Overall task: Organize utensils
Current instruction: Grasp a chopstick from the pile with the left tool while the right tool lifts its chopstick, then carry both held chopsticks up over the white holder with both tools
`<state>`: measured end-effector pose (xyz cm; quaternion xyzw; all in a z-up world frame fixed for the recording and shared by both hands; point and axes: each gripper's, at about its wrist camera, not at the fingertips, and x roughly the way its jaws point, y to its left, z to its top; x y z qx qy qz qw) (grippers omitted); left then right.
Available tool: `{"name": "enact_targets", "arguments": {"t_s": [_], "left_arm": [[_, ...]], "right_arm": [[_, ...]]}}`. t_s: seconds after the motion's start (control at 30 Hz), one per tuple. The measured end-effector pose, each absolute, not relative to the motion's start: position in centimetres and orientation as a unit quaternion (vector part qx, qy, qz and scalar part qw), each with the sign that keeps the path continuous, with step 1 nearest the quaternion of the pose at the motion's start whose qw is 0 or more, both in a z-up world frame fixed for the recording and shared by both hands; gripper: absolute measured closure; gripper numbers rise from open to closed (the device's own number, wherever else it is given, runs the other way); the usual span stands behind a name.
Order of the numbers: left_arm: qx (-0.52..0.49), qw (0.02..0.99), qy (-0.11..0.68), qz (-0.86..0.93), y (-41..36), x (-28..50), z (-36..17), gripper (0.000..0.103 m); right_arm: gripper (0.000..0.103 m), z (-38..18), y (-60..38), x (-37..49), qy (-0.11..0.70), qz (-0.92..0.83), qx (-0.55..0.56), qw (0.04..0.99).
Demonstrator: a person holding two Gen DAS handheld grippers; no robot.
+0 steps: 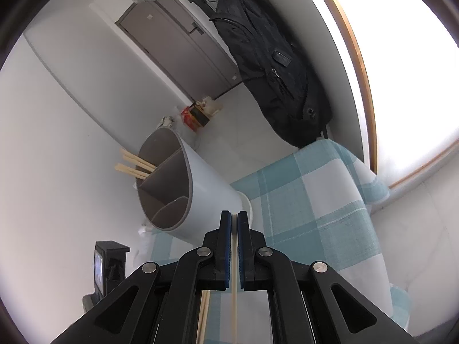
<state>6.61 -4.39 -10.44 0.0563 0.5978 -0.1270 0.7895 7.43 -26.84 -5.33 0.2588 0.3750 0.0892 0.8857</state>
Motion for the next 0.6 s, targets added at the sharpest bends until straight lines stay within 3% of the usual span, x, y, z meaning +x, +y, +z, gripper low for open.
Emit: {"name": "enact_targets", "arguments": {"t_s": [0.23,0.6], "left_arm": [[0.006,0.802,0.587,-0.113,-2.6,7.6,-10.0,0.102],[-0.043,0.878,0.467,-0.099,-1.3,2.4,-2.9,0.102]], "right_arm": [[0.099,-4.7,-26.8,7.3,0.363,0.092,0.253,0.892],[0.099,-3.2,-25.3,6.1,0.329,0.113,0.222,0.911]]}}
